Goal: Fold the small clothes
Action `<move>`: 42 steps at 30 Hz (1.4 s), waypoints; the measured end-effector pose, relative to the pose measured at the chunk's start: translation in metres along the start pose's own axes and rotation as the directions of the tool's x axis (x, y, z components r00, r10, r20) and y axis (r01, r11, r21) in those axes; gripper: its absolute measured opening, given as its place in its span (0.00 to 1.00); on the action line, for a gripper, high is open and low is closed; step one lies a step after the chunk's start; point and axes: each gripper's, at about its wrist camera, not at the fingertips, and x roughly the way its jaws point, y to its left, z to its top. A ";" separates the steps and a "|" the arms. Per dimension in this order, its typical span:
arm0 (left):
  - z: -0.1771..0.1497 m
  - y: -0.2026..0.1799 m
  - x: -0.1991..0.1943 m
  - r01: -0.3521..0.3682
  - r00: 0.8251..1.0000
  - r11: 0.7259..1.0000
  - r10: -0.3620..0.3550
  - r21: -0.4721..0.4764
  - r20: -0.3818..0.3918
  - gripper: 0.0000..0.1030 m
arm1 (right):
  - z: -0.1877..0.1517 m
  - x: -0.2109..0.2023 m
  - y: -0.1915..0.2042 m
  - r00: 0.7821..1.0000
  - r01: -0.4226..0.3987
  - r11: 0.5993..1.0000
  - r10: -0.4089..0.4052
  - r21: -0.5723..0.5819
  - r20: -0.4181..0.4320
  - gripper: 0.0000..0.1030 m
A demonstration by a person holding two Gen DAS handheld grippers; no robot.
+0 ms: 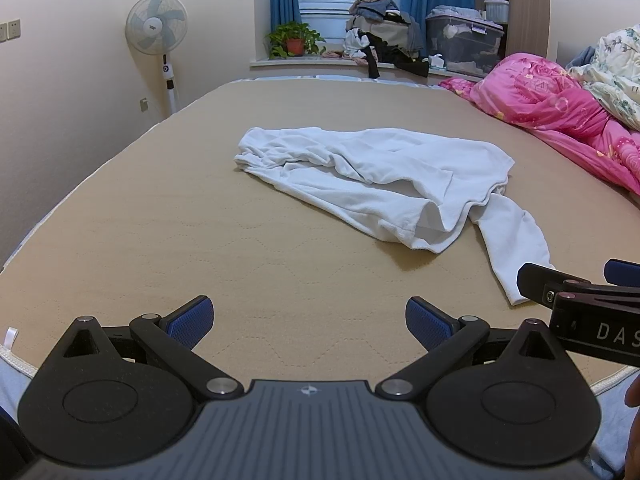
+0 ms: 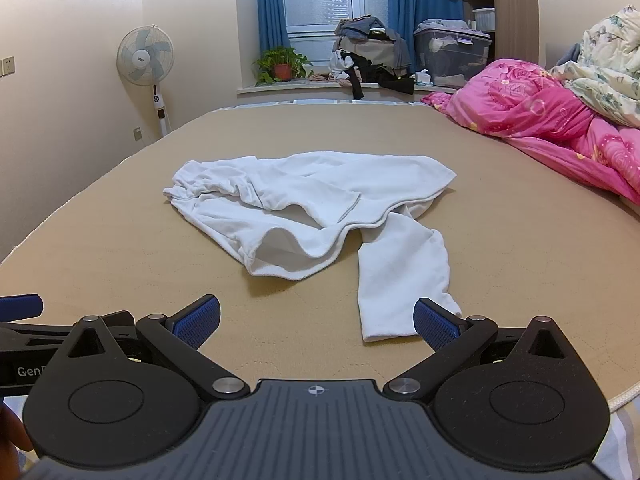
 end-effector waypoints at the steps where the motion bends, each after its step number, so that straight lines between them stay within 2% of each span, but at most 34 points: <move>1: 0.000 0.000 0.001 0.000 1.000 1.000 0.000 0.000 0.000 0.99 | -0.001 0.000 0.000 1.000 0.000 1.000 0.000 -0.001 0.000 0.99; 28: -0.002 0.002 0.003 -0.008 1.000 1.000 0.008 0.003 -0.003 0.99 | 0.002 0.000 -0.004 1.000 -0.001 1.000 0.001 -0.003 -0.014 0.99; 33: -0.002 0.003 0.001 0.000 1.000 1.000 0.000 0.011 0.025 0.99 | 0.002 -0.001 -0.005 1.000 0.011 1.000 -0.011 -0.009 -0.004 0.99; 34: -0.001 0.005 0.000 0.004 0.999 1.000 -0.005 0.013 0.039 0.98 | 0.004 -0.001 -0.006 1.000 0.017 1.000 -0.017 -0.006 -0.001 0.99; 36: 0.004 0.005 0.000 0.022 0.999 1.000 -0.023 0.017 0.048 0.85 | 0.005 -0.003 -0.016 1.000 0.028 0.999 -0.028 0.019 0.008 0.98; 37: 0.008 0.006 0.002 0.037 0.998 0.999 -0.038 0.021 0.042 0.71 | 0.008 -0.002 -0.019 0.999 0.033 0.999 -0.034 0.028 0.010 0.94; 38: 0.013 0.006 0.007 0.052 0.998 0.998 -0.053 0.029 0.032 0.64 | 0.012 -0.002 -0.024 0.999 0.039 0.998 -0.040 0.044 0.013 0.85; 39: 0.018 0.004 0.012 0.056 0.998 0.998 -0.057 0.033 0.030 0.63 | 0.013 -0.003 -0.030 0.999 0.040 0.997 -0.041 0.060 0.018 0.79; 41: 0.029 0.000 0.022 0.060 0.998 0.998 -0.061 0.036 0.032 0.62 | 0.022 -0.002 -0.037 0.999 0.024 0.996 -0.026 0.082 0.027 0.54; 42: 0.035 -0.004 0.029 0.069 0.997 0.997 -0.070 0.034 0.024 0.62 | 0.023 -0.001 -0.041 0.999 0.016 0.996 -0.019 0.088 0.028 0.50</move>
